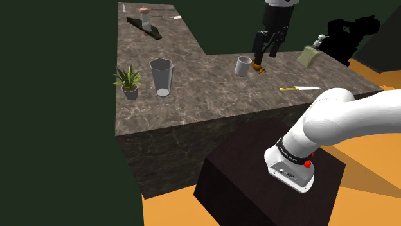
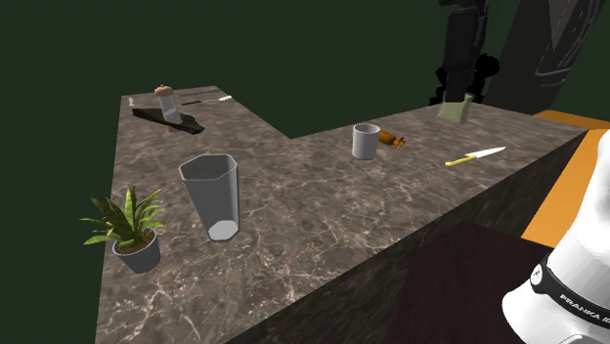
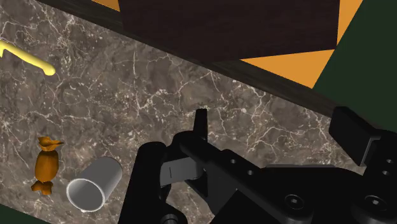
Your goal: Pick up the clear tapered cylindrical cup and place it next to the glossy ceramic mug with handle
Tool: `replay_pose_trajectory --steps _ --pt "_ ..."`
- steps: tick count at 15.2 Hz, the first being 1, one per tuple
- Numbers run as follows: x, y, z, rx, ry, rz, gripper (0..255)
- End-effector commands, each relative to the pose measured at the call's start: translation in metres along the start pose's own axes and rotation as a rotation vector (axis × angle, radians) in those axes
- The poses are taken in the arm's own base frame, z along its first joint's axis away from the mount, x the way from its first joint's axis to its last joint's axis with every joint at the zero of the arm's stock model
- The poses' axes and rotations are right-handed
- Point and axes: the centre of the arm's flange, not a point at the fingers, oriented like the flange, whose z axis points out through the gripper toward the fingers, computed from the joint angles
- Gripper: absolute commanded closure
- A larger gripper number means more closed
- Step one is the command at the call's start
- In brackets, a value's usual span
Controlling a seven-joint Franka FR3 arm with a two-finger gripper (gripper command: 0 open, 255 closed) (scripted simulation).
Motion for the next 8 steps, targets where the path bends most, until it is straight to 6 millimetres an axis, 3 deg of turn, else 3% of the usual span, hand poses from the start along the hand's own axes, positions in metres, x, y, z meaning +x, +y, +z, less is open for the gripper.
replay_pose_trajectory --steps 1,8 --pt "0.0 0.0 0.0 0.0 0.0 0.0 0" --pt "0.069 -0.055 0.018 -0.009 0.028 0.013 0"
